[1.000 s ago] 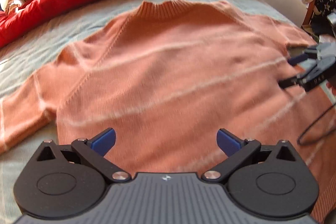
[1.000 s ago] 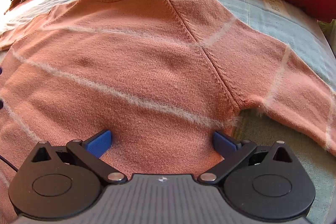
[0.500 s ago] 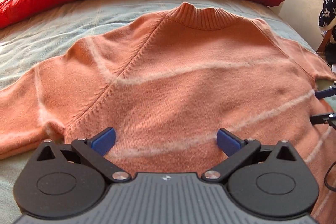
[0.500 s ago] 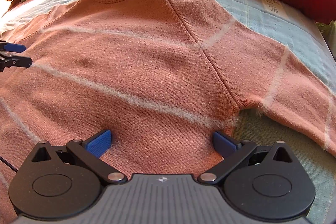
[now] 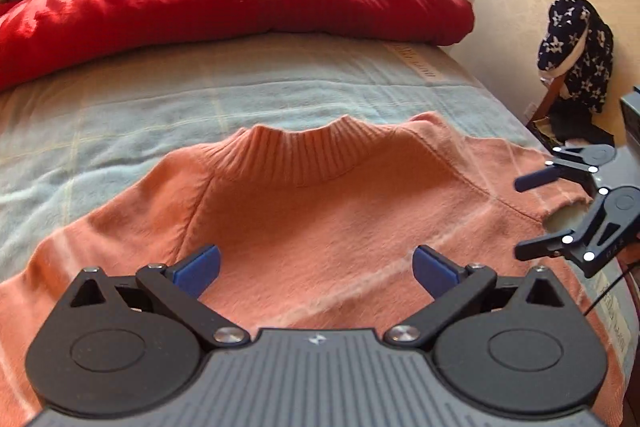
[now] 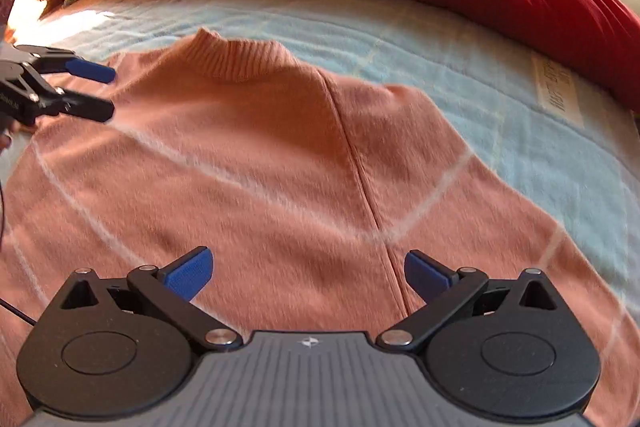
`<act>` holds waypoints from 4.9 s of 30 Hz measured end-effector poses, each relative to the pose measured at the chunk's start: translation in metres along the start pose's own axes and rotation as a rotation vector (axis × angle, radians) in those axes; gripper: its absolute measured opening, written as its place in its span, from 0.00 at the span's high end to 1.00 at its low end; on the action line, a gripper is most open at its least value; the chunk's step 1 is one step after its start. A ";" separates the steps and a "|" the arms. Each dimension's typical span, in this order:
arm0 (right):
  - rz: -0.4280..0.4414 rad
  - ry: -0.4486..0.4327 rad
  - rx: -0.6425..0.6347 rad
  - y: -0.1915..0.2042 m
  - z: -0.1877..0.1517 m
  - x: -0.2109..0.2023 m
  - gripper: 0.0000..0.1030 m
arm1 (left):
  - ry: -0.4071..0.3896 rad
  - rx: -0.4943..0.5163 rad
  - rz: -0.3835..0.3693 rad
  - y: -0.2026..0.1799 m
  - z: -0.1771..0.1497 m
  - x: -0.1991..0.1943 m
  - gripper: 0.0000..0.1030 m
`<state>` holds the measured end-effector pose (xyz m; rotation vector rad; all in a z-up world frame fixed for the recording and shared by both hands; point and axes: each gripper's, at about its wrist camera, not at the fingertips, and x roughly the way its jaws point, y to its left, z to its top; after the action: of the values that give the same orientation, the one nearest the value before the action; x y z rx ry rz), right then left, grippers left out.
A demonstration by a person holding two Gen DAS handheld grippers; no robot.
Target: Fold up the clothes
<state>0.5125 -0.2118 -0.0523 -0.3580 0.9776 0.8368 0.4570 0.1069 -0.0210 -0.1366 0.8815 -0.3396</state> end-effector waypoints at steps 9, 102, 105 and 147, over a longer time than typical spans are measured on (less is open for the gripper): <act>0.125 0.037 0.005 -0.005 0.005 0.049 0.00 | 0.123 -0.024 -0.033 0.020 -0.026 0.030 0.01; 1.016 0.425 0.316 -0.100 0.177 0.208 0.00 | 0.205 -0.099 -0.401 0.135 0.077 0.115 0.01; 0.987 0.449 0.253 -0.094 0.180 0.207 0.01 | 0.197 -0.131 -0.365 0.132 0.079 0.109 0.01; 1.035 0.588 0.416 -0.180 0.147 0.195 0.16 | 0.177 -0.182 -0.313 0.066 0.009 0.065 0.02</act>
<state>0.7911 -0.1484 -0.1539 0.3400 1.9072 1.4466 0.5176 0.1462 -0.0792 -0.4205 1.0685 -0.5695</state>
